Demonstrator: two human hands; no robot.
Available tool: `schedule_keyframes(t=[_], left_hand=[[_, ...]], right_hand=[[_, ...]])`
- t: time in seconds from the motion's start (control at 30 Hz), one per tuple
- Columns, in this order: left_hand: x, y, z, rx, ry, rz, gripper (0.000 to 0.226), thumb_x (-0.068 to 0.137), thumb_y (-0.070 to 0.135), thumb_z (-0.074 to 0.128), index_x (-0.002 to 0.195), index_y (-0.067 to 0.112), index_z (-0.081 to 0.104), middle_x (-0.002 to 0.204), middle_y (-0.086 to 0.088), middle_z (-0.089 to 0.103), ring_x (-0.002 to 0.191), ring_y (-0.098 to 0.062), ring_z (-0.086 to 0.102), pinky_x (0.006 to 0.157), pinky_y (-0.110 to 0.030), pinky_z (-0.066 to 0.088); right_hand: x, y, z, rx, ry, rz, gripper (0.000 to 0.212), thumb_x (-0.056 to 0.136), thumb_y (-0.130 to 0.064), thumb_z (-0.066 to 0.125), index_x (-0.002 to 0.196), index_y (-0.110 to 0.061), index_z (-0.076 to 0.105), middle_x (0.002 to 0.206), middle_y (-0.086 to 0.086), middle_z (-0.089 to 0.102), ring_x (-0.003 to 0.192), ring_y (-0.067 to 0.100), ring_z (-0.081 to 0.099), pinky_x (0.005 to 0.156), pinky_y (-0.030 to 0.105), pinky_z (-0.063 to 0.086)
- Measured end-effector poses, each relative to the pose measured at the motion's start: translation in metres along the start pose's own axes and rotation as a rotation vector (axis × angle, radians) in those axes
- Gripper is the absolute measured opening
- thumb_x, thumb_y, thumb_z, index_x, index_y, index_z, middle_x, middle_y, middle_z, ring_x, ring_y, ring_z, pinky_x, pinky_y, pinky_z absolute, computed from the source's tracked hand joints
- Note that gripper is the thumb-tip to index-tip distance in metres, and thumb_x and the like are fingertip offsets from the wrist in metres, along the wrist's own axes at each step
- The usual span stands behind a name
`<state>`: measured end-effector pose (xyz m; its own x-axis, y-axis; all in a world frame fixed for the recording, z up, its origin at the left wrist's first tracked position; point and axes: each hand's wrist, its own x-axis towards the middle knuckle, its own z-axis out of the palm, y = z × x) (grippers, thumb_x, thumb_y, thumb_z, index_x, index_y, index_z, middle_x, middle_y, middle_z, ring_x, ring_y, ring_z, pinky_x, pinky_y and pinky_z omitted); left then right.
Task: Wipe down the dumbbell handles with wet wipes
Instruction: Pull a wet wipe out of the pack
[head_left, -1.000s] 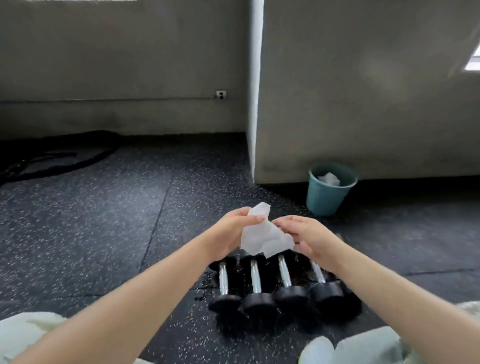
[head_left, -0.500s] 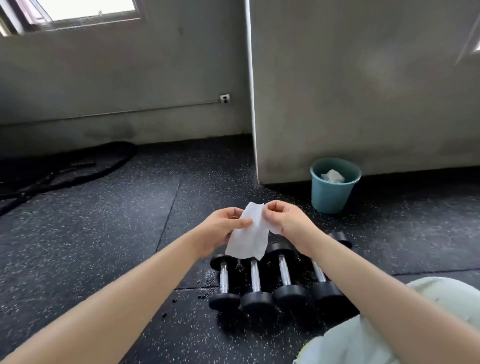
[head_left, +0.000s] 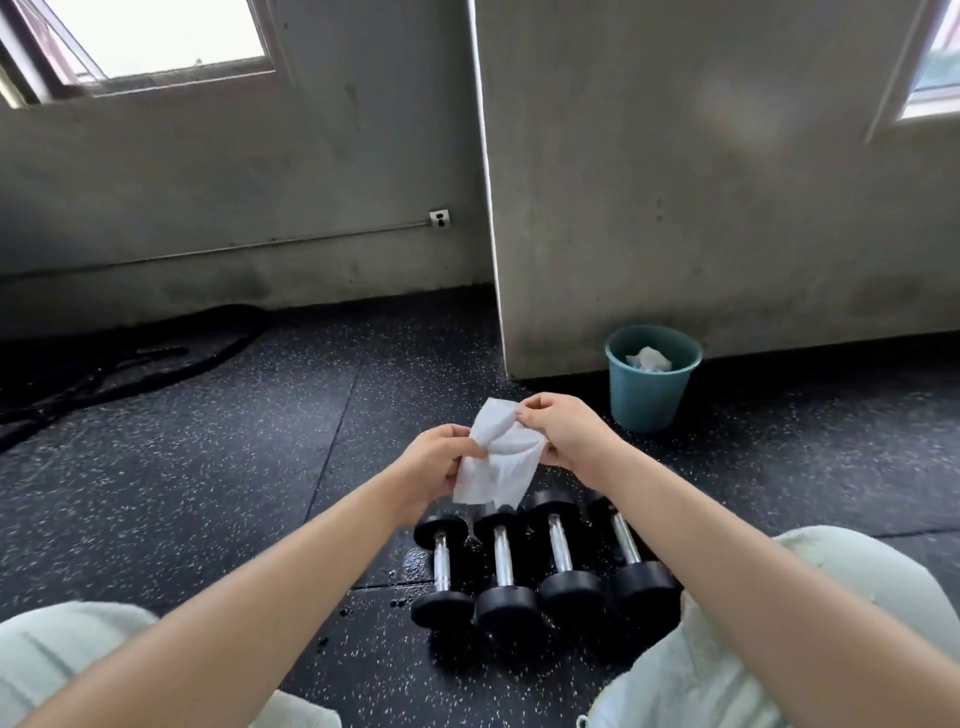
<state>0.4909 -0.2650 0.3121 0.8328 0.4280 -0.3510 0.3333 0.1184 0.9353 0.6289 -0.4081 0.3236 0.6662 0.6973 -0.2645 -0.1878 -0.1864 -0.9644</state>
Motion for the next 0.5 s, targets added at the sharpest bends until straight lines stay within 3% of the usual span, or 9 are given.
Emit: schedule_keyframes(t=[0.1, 0.2, 0.3, 0.4, 0.5], left_hand=[[-0.003, 0.005, -0.001, -0.005, 0.040, 0.008, 0.016, 0.086, 0.022, 0.062, 0.094, 0.008, 0.063, 0.084, -0.016, 0.056, 0.063, -0.020, 0.051, 0.056, -0.029, 0.043], [-0.009, 0.007, -0.002, -0.026, 0.022, 0.012, 0.027, 0.097, 0.028, 0.053, 0.083, 0.011, 0.068, 0.068, -0.006, 0.061, 0.054, -0.019, 0.052, 0.051, -0.028, 0.041], [-0.011, 0.007, -0.006, -0.145, -0.072, 0.029, 0.032, 0.101, 0.032, 0.049, 0.096, 0.008, 0.070, 0.081, -0.009, 0.068, 0.064, -0.022, 0.062, 0.053, -0.025, 0.048], [-0.006, 0.003, -0.016, -0.133, -0.035, 0.035, 0.015, 0.098, 0.021, 0.061, 0.098, 0.010, 0.069, 0.089, -0.010, 0.068, 0.068, -0.023, 0.065, 0.055, -0.029, 0.049], [-0.004, -0.004, -0.023, -0.108, -0.031, 0.035, 0.010, 0.091, 0.012, 0.073, 0.100, 0.010, 0.071, 0.094, -0.011, 0.072, 0.073, -0.025, 0.068, 0.054, -0.030, 0.052]], right_hand=[[0.000, 0.005, -0.004, 0.050, -0.050, 0.019, 0.011, 0.098, -0.021, 0.066, 0.095, -0.011, 0.068, 0.086, 0.011, 0.056, 0.055, 0.012, 0.045, 0.062, 0.029, 0.044], [-0.001, 0.006, -0.001, 0.127, -0.089, -0.006, 0.023, 0.089, -0.027, 0.078, 0.101, -0.008, 0.070, 0.089, 0.010, 0.066, 0.068, 0.015, 0.063, 0.073, 0.034, 0.056], [-0.001, 0.006, 0.002, 0.160, -0.167, 0.023, 0.030, 0.087, -0.016, 0.079, 0.110, 0.001, 0.069, 0.099, 0.015, 0.073, 0.079, 0.020, 0.070, 0.065, 0.028, 0.059], [0.005, 0.012, 0.003, 0.145, -0.163, 0.044, 0.024, 0.090, -0.014, 0.075, 0.110, -0.003, 0.070, 0.102, 0.013, 0.073, 0.078, 0.017, 0.070, 0.062, 0.026, 0.056], [0.009, 0.023, 0.006, 0.268, -0.183, 0.056, 0.041, 0.091, -0.018, 0.074, 0.125, 0.002, 0.064, 0.117, 0.018, 0.072, 0.096, 0.027, 0.070, 0.081, 0.038, 0.058]])
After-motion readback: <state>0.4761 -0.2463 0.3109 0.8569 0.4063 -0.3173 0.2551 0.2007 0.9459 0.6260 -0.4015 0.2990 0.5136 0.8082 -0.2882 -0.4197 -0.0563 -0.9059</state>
